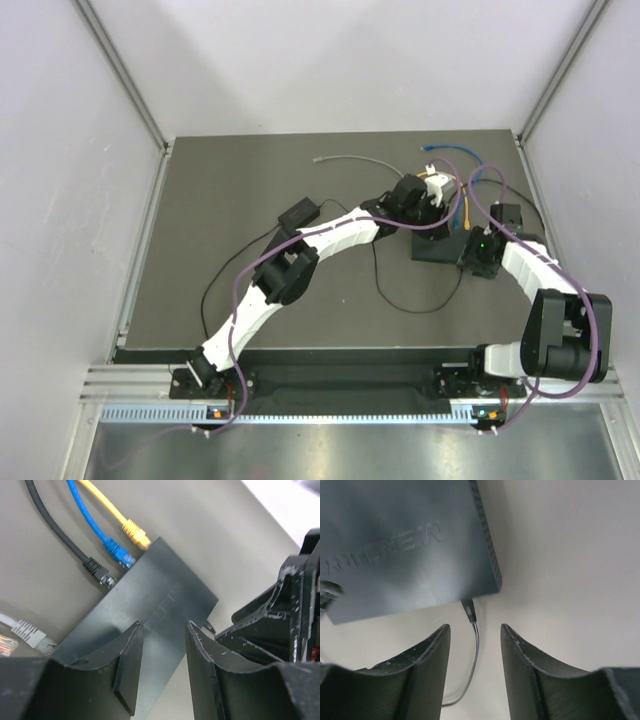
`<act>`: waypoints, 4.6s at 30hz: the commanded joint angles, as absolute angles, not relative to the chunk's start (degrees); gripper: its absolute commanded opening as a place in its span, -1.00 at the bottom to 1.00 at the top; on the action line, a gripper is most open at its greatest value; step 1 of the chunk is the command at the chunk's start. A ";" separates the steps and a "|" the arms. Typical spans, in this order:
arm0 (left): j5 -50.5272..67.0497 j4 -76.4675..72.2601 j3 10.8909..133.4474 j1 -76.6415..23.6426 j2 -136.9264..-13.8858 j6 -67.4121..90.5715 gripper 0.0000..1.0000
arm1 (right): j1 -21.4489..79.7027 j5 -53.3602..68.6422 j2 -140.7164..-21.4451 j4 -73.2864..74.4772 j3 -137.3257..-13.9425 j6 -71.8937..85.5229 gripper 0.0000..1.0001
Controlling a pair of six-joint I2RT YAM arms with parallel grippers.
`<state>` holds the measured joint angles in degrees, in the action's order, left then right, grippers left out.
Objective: Pull the plug from the switch port
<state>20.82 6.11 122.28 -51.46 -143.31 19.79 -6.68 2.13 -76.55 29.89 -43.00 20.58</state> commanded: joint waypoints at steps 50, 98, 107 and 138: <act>-4.11 6.95 112.41 -59.33 -139.48 -8.97 0.50 | -7.56 8.44 -82.62 21.09 -41.31 17.31 -1.00; 3.17 19.25 130.79 -58.45 -154.16 7.82 0.38 | -6.42 18.59 -77.35 25.03 -37.44 23.74 -1.00; 5.71 16.17 127.00 -55.99 -148.98 10.72 0.38 | -6.33 10.95 -74.10 31.64 -42.01 19.51 -1.00; -12.30 24.34 99.32 -39.73 -100.29 20.48 0.50 | 22.57 24.96 -92.18 13.10 -57.02 37.61 -1.00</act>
<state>-11.00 21.63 102.56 -40.12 -104.40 21.08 17.39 26.24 -88.49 19.66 -49.63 32.49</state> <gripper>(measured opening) 0.748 0.090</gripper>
